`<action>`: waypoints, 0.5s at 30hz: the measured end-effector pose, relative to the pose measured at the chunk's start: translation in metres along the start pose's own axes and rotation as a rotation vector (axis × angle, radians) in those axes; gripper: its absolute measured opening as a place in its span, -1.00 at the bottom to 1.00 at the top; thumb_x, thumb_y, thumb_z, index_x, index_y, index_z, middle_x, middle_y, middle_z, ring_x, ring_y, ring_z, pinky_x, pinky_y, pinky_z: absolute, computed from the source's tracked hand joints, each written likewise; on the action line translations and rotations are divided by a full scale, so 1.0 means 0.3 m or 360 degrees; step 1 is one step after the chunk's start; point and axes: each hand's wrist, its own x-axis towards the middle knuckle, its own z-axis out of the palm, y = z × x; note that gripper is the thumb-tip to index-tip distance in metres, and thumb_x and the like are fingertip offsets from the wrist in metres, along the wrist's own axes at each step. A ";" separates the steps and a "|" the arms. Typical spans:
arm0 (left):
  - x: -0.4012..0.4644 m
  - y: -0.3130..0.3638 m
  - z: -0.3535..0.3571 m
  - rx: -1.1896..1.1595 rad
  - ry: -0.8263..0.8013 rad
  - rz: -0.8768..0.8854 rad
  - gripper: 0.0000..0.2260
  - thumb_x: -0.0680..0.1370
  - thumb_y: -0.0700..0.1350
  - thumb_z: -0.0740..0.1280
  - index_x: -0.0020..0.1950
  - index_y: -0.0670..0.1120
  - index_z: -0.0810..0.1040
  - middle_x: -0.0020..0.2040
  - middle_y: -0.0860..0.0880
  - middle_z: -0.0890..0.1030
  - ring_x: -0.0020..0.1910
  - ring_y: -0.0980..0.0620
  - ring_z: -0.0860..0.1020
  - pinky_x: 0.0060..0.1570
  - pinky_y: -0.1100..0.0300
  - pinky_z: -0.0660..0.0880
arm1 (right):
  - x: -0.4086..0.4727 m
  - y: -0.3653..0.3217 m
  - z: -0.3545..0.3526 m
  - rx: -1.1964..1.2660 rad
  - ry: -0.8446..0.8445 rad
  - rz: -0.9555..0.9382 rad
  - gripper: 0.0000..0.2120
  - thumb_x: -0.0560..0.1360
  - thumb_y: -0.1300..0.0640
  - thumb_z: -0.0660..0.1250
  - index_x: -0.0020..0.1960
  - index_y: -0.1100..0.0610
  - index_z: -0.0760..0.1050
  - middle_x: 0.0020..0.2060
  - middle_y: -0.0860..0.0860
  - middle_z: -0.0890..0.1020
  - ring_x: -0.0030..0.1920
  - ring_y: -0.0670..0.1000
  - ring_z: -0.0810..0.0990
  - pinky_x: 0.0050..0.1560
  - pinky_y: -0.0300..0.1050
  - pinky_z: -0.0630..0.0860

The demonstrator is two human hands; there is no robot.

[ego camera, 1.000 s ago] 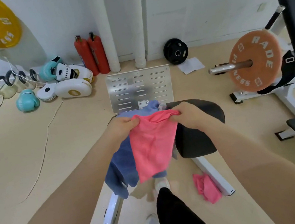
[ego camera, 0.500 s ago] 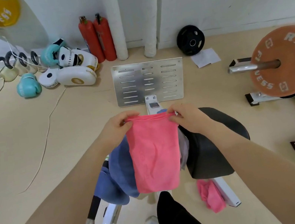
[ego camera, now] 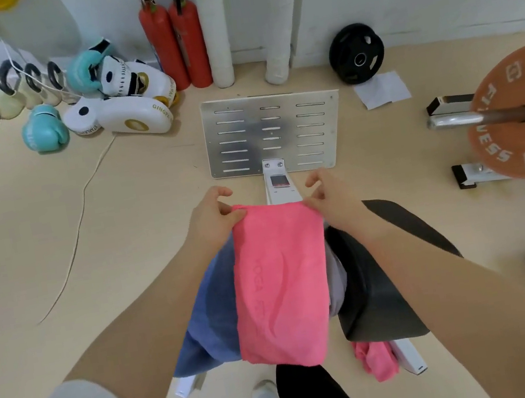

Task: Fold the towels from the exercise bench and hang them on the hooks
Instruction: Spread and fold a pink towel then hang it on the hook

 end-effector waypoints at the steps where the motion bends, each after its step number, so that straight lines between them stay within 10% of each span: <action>1: -0.007 -0.017 0.015 0.0097 0.0060 -0.0013 -0.61 0.50 -0.22 0.35 0.30 -0.14 0.37 0.00 -0.13 0.57 -0.03 -0.05 0.51 0.01 0.21 0.39 | -0.013 0.011 0.018 -0.0036 0.0032 0.0027 -0.74 0.50 0.28 0.27 0.17 0.16 0.36 -0.23 0.00 0.47 -0.17 0.00 0.45 -0.23 -0.21 0.37; 9: -0.279 -0.120 0.016 0.0314 -0.0102 0.0295 -0.80 0.56 -0.13 0.26 0.16 -0.12 0.38 -0.24 -0.01 0.49 -0.30 0.06 0.43 -0.31 0.36 0.32 | -0.234 0.069 0.101 -0.0360 0.0215 -0.0146 -0.89 0.52 0.16 0.23 -0.04 0.19 0.49 -0.10 0.07 0.57 -0.14 0.05 0.54 -0.16 -0.14 0.39; 15: -0.431 -0.267 0.111 0.0242 0.0133 0.0002 -0.87 0.60 -0.10 0.17 -0.05 -0.15 0.40 -0.24 -0.01 0.48 -0.27 0.04 0.41 -0.38 0.26 0.25 | -0.465 0.188 0.278 -0.0237 0.0334 0.0148 -0.80 0.56 0.06 0.19 -0.08 0.20 0.37 -0.09 0.15 0.48 -0.18 0.14 0.50 -0.18 0.00 0.42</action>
